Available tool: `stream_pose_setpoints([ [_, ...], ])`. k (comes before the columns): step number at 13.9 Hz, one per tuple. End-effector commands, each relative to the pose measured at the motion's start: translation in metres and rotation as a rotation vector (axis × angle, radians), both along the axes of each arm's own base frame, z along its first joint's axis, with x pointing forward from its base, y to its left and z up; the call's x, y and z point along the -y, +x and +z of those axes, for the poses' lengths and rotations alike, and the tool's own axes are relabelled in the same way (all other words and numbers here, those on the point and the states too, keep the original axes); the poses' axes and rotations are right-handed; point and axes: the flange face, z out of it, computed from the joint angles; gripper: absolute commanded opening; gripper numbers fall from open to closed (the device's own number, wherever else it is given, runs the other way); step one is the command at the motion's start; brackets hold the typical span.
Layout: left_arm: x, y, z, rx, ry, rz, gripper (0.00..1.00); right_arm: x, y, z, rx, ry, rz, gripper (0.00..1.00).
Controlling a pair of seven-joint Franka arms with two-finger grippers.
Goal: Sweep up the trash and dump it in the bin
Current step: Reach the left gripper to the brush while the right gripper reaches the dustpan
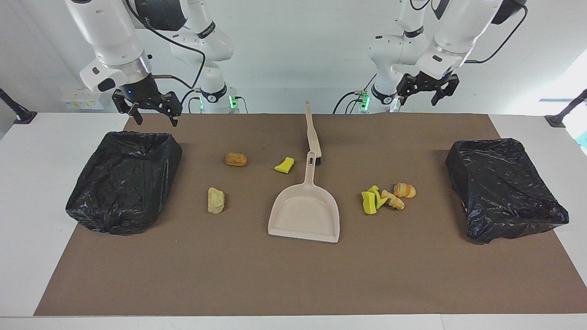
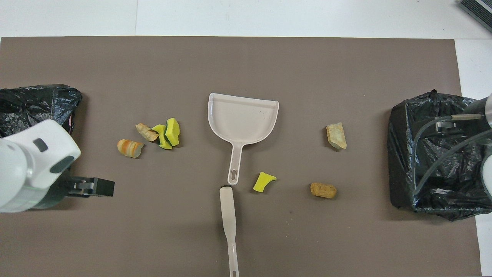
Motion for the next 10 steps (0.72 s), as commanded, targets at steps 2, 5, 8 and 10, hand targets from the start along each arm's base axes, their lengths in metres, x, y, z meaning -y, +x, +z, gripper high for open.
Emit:
stream_pose_setpoints([
  [2, 0.044, -0.043, -0.039, -0.021, 0.004, -0.017, 1.00, -0.012, -0.002, -0.019, 0.005, 0.030, 0.090, 1.00],
  [5, 0.103, -0.069, -0.063, 0.032, 0.010, 0.090, 1.00, -0.021, 0.008, -0.035, 0.003, 0.081, 0.074, 1.00],
  [8, 0.148, -0.094, -0.082, 0.076, -0.008, 0.174, 1.00, -0.039, 0.026, -0.071, -0.058, 0.152, 0.056, 1.00],
  [10, 0.176, -0.121, -0.112, 0.066, 0.000, 0.110, 1.00, -0.073, 0.040, -0.094, -0.095, 0.134, 0.054, 1.00],
])
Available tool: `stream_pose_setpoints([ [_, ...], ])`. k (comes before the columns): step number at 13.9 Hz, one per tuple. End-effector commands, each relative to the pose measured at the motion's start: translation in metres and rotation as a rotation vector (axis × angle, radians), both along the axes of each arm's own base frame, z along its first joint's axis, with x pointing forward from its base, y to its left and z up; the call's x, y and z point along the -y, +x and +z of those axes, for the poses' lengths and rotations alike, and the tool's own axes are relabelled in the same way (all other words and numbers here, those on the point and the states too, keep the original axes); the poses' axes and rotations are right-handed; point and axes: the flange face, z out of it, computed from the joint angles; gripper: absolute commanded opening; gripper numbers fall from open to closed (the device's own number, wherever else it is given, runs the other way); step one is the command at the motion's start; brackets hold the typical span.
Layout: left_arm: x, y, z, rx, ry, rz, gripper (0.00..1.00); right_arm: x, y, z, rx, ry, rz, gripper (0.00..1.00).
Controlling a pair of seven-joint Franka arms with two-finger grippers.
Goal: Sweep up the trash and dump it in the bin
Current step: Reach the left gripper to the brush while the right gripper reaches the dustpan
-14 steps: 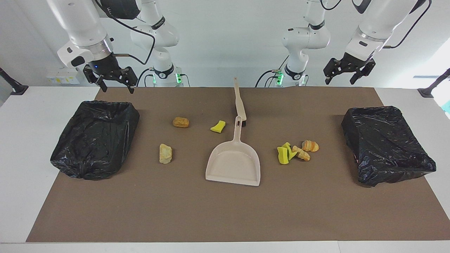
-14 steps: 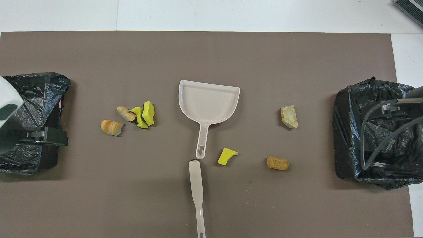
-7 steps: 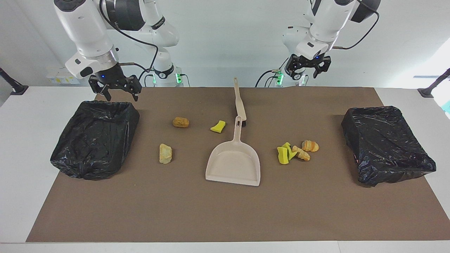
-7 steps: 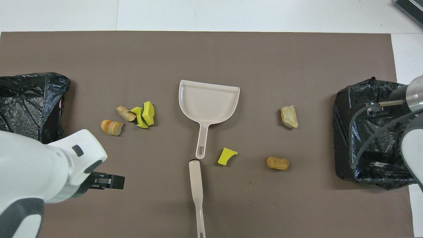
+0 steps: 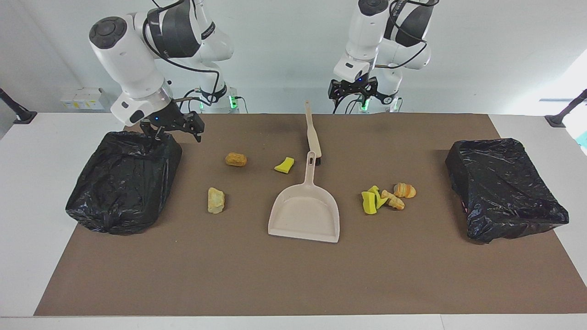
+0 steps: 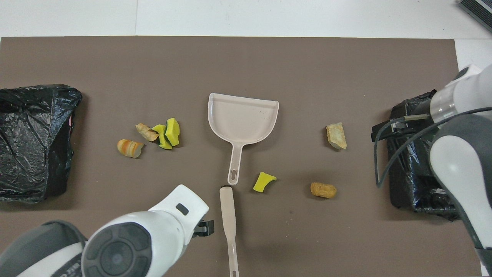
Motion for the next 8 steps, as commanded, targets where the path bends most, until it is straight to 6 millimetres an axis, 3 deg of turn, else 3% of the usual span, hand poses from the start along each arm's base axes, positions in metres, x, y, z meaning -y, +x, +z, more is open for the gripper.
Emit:
stream_pose_setpoints([
  [1, 0.017, -0.029, -0.039, 0.005, -0.013, 0.010, 1.00, -0.050, 0.022, -0.026, -0.024, -0.002, 0.000, 1.00],
  [4, 0.076, -0.087, -0.102, 0.016, -0.016, -0.007, 1.00, -0.095, 0.033, -0.059, -0.060, -0.016, -0.041, 1.00],
  [5, 0.080, -0.088, -0.114, 0.029, -0.034, 0.019, 1.00, -0.107, 0.034, -0.070, -0.071, -0.023, -0.063, 1.00],
  [6, 0.088, -0.102, -0.128, 0.027, -0.029, -0.004, 1.00, -0.123, 0.034, -0.080, -0.080, -0.030, -0.079, 1.00],
  [8, 0.096, -0.120, -0.146, 0.027, -0.031, -0.044, 1.00, -0.153, 0.034, -0.085, -0.067, -0.026, -0.125, 1.00],
])
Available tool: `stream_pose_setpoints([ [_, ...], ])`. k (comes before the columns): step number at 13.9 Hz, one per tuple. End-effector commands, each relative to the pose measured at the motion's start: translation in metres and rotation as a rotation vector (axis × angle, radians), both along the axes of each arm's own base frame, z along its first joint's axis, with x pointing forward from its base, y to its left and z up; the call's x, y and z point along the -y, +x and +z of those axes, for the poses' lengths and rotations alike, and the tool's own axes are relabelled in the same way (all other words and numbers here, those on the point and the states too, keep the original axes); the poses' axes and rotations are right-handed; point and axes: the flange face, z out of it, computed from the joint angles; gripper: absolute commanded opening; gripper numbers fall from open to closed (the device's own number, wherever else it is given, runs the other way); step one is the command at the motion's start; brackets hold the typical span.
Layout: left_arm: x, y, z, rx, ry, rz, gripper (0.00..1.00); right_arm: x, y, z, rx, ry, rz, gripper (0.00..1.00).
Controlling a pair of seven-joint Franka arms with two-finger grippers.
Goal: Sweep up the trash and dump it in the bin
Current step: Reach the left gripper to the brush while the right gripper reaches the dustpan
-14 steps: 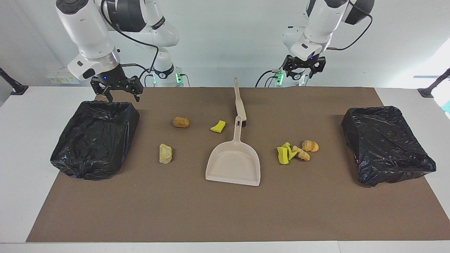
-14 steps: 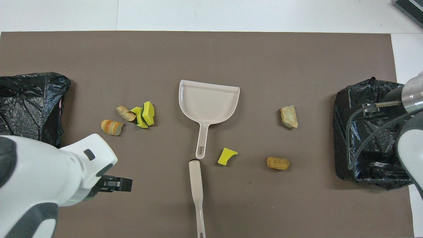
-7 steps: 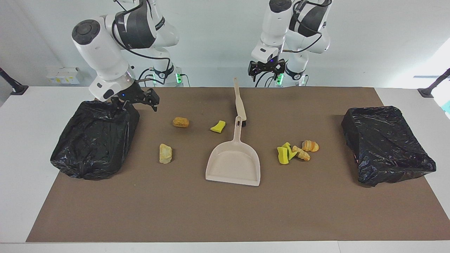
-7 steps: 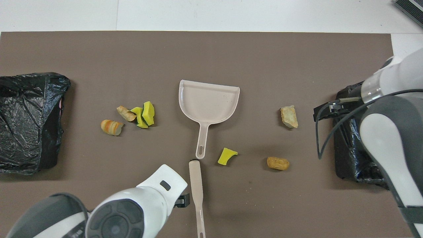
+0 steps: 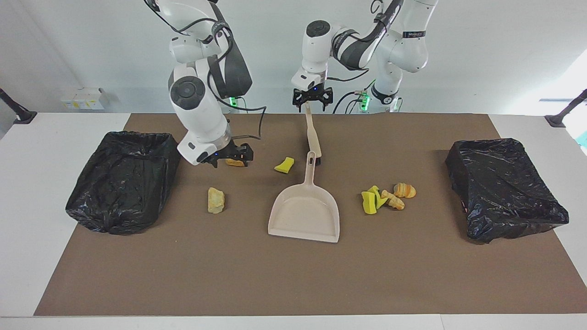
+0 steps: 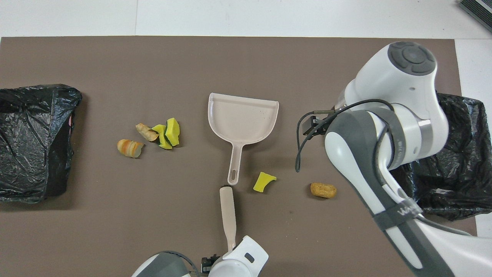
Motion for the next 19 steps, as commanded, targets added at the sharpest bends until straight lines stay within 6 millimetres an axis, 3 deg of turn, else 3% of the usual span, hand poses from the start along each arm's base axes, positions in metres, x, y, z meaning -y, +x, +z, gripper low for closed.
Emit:
stream_pose_setpoints([
  [1, 0.002, -0.009, -0.014, 0.003, -0.023, -0.002, 1.00, -0.039, 0.001, -0.007, 0.002, 0.001, -0.063, 1.00],
  [4, -0.003, -0.004, -0.030, -0.004, -0.010, -0.004, 1.00, -0.082, -0.008, -0.013, 0.016, -0.008, -0.078, 1.00],
  [7, -0.006, -0.001, -0.033, -0.004, -0.008, -0.006, 1.00, -0.110, -0.010, -0.013, 0.027, -0.014, -0.104, 1.00],
  [8, -0.006, -0.001, -0.033, -0.005, -0.008, -0.007, 0.92, -0.116, -0.011, -0.016, 0.027, -0.015, -0.104, 1.00],
  [9, -0.007, -0.001, -0.033, -0.006, -0.007, -0.008, 0.92, -0.123, -0.013, -0.017, 0.035, -0.013, -0.102, 1.00],
  [10, -0.007, -0.001, -0.033, -0.004, -0.008, -0.009, 0.86, -0.128, -0.015, -0.018, 0.038, -0.014, -0.098, 1.00],
  [11, -0.007, -0.001, -0.033, -0.006, -0.007, -0.017, 0.63, -0.129, -0.015, -0.018, 0.039, -0.014, -0.096, 1.00],
  [12, -0.007, -0.001, -0.033, -0.007, -0.007, -0.033, 0.55, -0.129, -0.015, -0.018, 0.039, -0.015, -0.094, 1.00],
  [17, -0.008, -0.001, -0.040, -0.014, 0.005, -0.034, 0.60, -0.133, -0.016, -0.017, 0.044, -0.009, -0.093, 1.00],
  [19, -0.007, 0.000, -0.046, -0.019, 0.016, -0.035, 0.54, -0.141, -0.019, -0.018, 0.056, -0.002, -0.093, 1.00],
])
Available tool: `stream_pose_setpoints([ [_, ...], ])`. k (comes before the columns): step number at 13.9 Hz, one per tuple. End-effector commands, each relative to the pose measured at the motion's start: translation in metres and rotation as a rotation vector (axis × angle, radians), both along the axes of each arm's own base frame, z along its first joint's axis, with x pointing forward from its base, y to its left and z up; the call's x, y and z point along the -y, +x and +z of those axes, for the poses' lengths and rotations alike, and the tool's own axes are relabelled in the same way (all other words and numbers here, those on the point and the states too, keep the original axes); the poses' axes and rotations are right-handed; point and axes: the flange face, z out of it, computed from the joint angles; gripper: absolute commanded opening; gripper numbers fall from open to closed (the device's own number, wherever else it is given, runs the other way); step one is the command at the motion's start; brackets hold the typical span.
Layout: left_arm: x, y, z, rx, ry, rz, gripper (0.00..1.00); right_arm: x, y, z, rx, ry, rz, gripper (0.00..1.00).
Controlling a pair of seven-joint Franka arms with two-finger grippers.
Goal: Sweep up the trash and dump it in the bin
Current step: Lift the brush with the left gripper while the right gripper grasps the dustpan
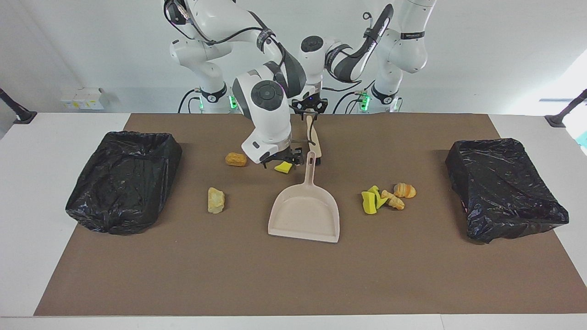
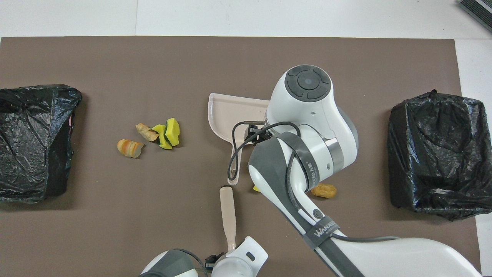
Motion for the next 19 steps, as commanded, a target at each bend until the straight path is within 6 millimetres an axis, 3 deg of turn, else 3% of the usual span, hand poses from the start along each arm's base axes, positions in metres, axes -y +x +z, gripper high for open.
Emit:
stream_pose_setpoints([
  [1, -0.004, 0.001, -0.012, -0.009, 0.003, -0.011, 0.29, -0.012, 0.002, -0.001, 0.024, 0.017, -0.032, 1.00],
  [2, -0.004, 0.003, -0.011, -0.009, 0.004, -0.018, 0.05, -0.014, 0.002, -0.002, 0.026, 0.016, -0.034, 1.00],
  [3, -0.003, 0.006, -0.010, -0.014, 0.006, -0.028, 0.00, -0.014, 0.002, -0.002, 0.026, 0.016, -0.034, 1.00],
  [4, -0.009, 0.016, -0.009, -0.013, 0.006, -0.011, 0.00, -0.014, 0.002, -0.002, 0.025, 0.014, -0.033, 1.00],
  [9, -0.022, 0.017, 0.003, -0.057, 0.055, -0.051, 0.00, -0.015, 0.003, -0.002, 0.032, 0.022, -0.036, 1.00],
  [13, -0.074, 0.038, 0.032, -0.161, 0.131, -0.121, 0.00, -0.018, 0.003, 0.001, 0.046, 0.037, -0.039, 1.00],
  [15, -0.106, 0.045, 0.060, -0.211, 0.134, -0.187, 0.00, -0.020, 0.003, -0.001, 0.048, 0.041, -0.046, 1.00],
  [19, -0.193, 0.087, 0.112, -0.252, 0.066, -0.201, 0.00, -0.053, -0.010, -0.014, 0.068, 0.037, -0.071, 1.00],
])
